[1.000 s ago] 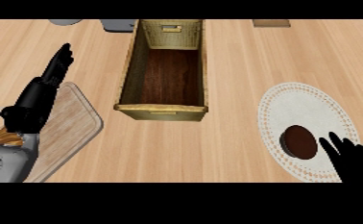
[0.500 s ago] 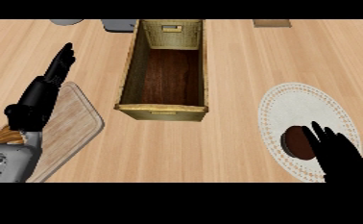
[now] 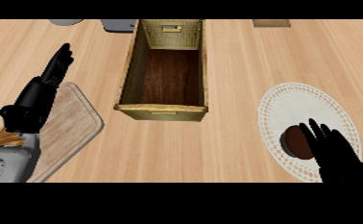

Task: Pick the cupcake from the placemat and place it in the basket

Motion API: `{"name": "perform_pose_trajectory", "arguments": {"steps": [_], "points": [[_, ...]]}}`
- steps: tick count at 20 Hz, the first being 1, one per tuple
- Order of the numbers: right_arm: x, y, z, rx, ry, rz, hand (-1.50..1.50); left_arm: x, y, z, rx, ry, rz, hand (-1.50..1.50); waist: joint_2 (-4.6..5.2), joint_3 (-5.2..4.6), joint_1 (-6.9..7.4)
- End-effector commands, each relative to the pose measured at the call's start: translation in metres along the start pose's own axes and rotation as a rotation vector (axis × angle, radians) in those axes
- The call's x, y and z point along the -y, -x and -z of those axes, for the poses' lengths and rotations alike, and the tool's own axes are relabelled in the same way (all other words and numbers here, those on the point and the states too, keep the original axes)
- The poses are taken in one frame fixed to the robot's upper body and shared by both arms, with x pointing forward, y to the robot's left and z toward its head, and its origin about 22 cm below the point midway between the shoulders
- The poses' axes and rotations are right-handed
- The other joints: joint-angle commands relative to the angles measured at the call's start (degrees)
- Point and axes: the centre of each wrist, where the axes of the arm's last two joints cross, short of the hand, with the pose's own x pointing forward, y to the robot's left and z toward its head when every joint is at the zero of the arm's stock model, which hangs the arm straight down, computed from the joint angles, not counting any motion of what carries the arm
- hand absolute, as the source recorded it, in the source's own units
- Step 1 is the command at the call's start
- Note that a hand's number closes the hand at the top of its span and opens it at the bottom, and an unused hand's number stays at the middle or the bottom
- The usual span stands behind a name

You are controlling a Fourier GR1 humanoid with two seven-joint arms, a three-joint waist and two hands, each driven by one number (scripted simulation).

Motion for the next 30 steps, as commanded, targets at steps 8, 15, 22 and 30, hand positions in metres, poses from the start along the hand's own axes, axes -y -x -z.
{"name": "perform_pose_trajectory", "arguments": {"steps": [8, 15, 22, 30], "points": [[-0.040, 0.015, 0.029, 0.016, 0.025, 0.008, -1.50, -0.010, 0.006, 0.003, 0.005, -0.013, 0.007, 0.00, 0.08, 0.00, 0.01], [-0.029, 0.018, 0.033, 0.009, 0.030, 0.035, -1.50, -0.002, 0.002, -0.017, 0.002, 0.008, 0.006, 0.00, -0.01, 0.00, 0.19], [-0.071, 0.003, 0.021, -0.036, 0.006, 0.033, -1.50, -0.003, 0.000, 0.006, 0.001, 0.008, 0.009, 0.00, 0.03, -0.01, -0.08], [-0.066, 0.019, 0.039, -0.027, -0.023, 0.020, -1.50, 0.003, -0.008, 0.009, -0.009, 0.020, -0.004, 0.00, 0.03, -0.01, 0.02]]}}
